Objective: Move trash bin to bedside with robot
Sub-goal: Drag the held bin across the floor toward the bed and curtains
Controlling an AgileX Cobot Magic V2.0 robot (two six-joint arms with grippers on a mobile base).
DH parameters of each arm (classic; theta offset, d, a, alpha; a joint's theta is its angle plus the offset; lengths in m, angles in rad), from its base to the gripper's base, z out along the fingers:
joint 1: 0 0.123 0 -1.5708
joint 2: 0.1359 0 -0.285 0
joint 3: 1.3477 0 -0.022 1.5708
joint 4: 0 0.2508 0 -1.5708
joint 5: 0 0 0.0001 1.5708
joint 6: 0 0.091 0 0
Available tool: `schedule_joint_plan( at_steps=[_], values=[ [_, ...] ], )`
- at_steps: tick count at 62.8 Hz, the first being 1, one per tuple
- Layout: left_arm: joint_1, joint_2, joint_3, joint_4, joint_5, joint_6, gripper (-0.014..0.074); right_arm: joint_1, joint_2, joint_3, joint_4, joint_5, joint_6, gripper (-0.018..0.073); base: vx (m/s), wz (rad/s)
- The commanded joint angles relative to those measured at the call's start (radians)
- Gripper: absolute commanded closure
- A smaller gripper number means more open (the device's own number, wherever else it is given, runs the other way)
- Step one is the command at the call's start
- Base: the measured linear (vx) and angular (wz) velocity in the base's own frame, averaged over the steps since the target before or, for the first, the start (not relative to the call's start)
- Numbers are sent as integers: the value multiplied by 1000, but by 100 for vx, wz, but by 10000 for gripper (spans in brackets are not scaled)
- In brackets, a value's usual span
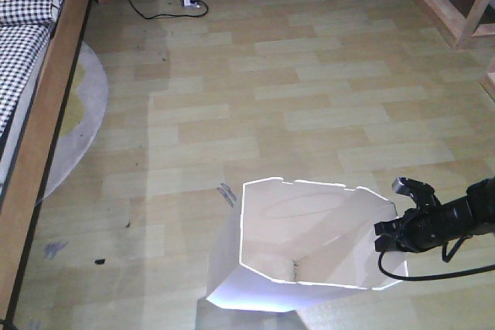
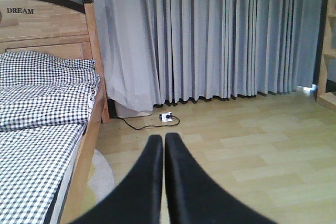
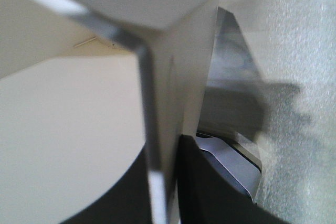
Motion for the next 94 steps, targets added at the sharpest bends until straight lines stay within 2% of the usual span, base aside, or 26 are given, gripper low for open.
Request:
schedule_joint_plan(
  at_steps=[1,94],
  values=[
    [-6,-8,12,-9,-74,-14,603,-2,-71,-6,29,242,-2,564,32,0],
    [-6,-8,12,-9,-74,-14,603,-2,-71,-6,29,242,-2,564,29,1]
  ],
)
